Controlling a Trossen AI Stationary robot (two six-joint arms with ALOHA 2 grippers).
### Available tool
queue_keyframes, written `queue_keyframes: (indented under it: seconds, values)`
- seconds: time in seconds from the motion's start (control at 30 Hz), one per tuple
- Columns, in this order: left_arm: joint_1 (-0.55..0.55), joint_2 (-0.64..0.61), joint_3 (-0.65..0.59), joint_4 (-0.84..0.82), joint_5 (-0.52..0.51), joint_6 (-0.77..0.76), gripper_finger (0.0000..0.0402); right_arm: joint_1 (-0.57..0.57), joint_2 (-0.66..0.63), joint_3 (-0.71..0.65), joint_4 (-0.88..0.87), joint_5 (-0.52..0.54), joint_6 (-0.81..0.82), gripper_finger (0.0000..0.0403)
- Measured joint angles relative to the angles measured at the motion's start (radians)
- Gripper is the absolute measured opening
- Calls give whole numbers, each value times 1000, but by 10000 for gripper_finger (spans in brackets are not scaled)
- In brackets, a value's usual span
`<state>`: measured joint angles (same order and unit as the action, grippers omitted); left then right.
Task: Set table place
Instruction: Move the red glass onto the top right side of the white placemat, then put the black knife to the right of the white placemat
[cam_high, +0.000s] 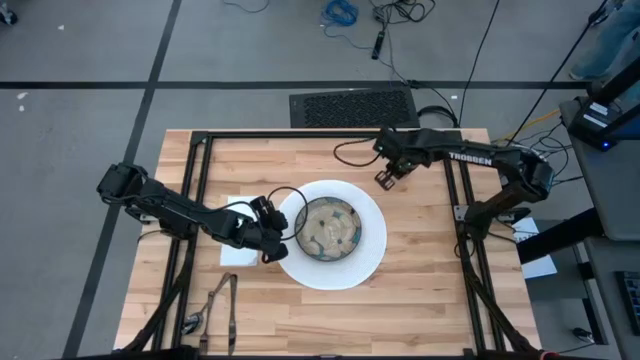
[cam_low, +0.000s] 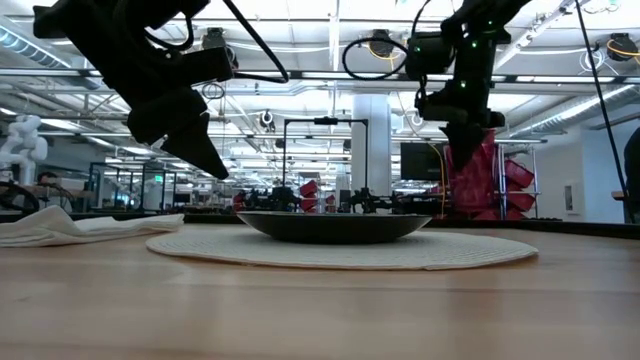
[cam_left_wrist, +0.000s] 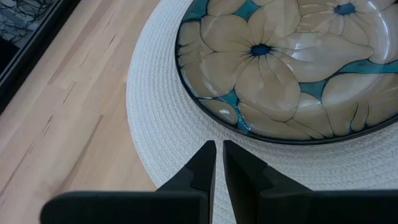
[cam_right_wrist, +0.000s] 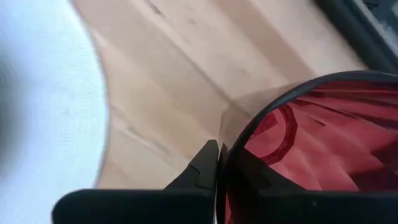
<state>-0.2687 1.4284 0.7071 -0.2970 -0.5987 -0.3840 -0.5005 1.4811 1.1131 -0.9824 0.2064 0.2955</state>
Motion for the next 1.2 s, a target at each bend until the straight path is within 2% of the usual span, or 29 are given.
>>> queue_keyframes:
  seconds: [0.17, 0.5, 0.93, 1.2]
  values:
    - [0, 0, 0, 0, 0, 6, 18, 22, 2, -28, 26, -27, 57, 1]
    - [0, 0, 0, -1, 1, 7, 18, -15, 2, -125, 126, -24, 113, 4]
    - [0, 0, 0, -1, 1, 8, 18, -6, 2, -110, 142, -27, 113, 120]
    - [0, 0, 0, -1, 1, 49, 18, 90, -2, 118, -86, -24, 135, 160]
